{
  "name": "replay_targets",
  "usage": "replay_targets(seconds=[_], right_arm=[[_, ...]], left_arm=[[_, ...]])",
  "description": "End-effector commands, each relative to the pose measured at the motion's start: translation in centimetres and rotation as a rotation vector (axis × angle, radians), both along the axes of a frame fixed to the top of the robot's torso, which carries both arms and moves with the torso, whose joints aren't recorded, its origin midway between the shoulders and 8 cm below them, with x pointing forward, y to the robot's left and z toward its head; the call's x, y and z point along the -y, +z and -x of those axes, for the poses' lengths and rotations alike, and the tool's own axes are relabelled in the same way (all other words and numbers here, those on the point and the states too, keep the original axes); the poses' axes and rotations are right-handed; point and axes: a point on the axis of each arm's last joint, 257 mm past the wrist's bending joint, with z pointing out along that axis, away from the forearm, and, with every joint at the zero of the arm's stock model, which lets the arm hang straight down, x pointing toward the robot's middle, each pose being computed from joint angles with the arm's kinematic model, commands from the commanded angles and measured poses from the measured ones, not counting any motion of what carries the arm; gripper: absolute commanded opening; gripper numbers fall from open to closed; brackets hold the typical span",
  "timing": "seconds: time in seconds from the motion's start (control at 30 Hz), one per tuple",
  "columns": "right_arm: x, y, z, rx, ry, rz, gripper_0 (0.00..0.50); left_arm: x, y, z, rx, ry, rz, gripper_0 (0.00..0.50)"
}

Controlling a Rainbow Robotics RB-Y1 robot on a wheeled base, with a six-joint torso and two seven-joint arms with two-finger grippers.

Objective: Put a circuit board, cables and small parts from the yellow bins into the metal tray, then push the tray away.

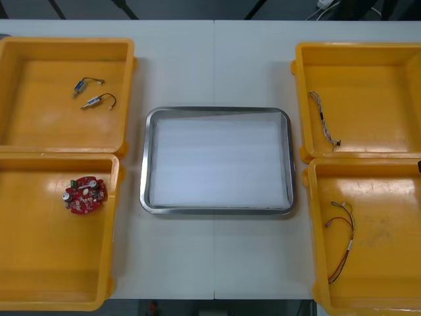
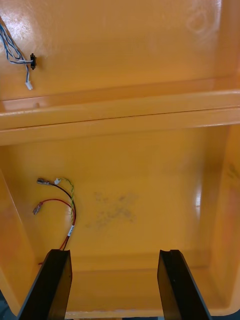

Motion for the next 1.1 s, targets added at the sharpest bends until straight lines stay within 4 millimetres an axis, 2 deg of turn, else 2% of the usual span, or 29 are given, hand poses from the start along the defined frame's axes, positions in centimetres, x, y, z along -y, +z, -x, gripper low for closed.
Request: replay_targets(seconds=[0.03,1.1], right_arm=[[1.23,1.57,0.28,0.024,-0.036,0.027,0.500],[1.23,1.57,0.28,0.024,-0.036,0.027,0.500]], left_arm=[[-1.27,1.46,0.18,0.026,0.048,-0.039,0.500],[-1.27,1.46,0.18,0.026,0.048,-0.039,0.500]])
